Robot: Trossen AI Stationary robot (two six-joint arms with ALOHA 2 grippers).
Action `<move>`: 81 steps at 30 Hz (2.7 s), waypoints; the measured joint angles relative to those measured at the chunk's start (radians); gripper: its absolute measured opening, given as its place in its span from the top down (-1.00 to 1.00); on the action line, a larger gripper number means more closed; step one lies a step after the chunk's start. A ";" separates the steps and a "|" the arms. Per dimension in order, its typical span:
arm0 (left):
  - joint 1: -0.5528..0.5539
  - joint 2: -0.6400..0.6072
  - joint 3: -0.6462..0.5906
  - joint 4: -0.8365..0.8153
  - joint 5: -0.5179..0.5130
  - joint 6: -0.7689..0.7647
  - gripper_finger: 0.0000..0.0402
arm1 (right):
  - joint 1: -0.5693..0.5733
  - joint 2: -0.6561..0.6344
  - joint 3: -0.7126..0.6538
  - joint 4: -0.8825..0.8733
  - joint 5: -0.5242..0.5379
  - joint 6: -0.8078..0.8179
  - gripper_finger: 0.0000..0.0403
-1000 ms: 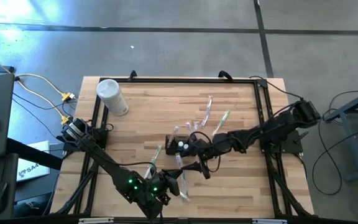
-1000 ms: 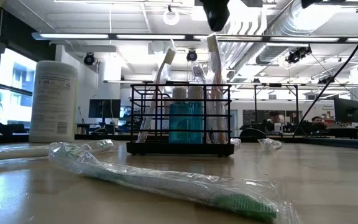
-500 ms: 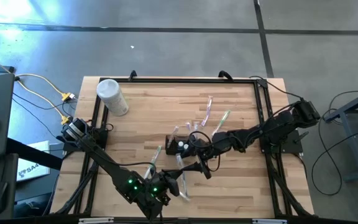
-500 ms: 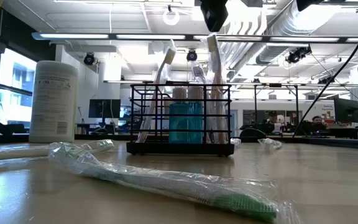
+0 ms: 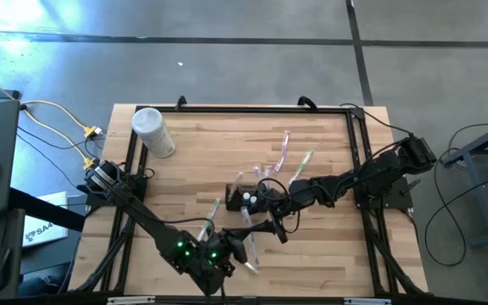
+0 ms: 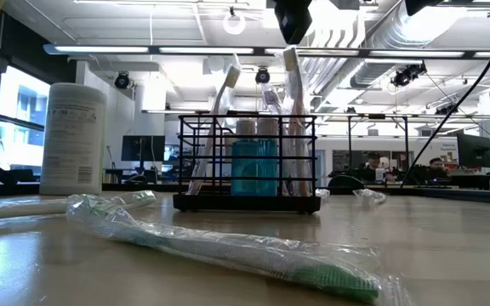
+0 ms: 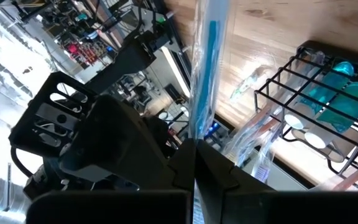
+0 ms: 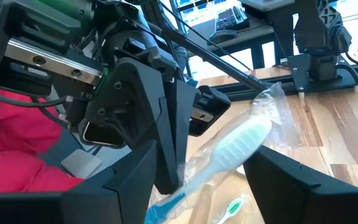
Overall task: Pick & Place toothbrushing station
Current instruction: Put the blue toothbrush into the black mesh
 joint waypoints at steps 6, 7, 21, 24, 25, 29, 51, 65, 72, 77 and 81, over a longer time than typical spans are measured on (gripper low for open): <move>0.000 0.000 0.000 0.004 0.003 -0.001 1.00 | 0.000 0.000 0.000 0.000 -0.004 -0.013 0.28; 0.000 0.000 0.000 0.004 0.003 -0.005 1.00 | 0.000 0.000 0.000 0.000 -0.004 -0.020 0.38; 0.000 0.000 0.000 -0.035 0.020 -0.126 0.99 | 0.001 0.000 0.000 -0.006 -0.003 -0.108 0.95; 0.000 0.000 0.000 -0.052 0.022 -0.168 0.89 | 0.001 0.000 0.000 -0.010 0.005 -0.109 0.95; 0.000 0.000 0.000 -0.055 0.024 -0.179 0.85 | 0.000 0.000 0.000 -0.011 0.005 -0.109 0.94; -0.001 0.000 0.000 -0.057 0.025 -0.232 0.60 | 0.000 0.000 0.000 -0.018 0.012 -0.122 0.95; 0.010 -0.286 0.000 -0.328 0.212 -1.400 0.20 | 0.070 -0.061 0.000 -0.103 0.227 -0.331 0.95; 0.237 -0.288 -0.066 -0.211 0.590 -1.592 0.20 | 0.204 -0.075 0.000 -0.050 0.477 -0.591 0.95; 0.293 -0.286 -0.124 -0.088 0.707 -1.550 0.20 | 0.205 -0.075 0.000 -0.051 0.480 -0.609 0.95; 0.295 -0.286 -0.127 -0.063 0.774 -1.532 0.20 | 0.205 -0.075 0.000 -0.049 0.528 -0.610 0.95; 0.293 -0.286 -0.127 -0.034 0.835 -1.529 0.20 | 0.205 -0.075 0.000 -0.044 0.547 -0.612 0.95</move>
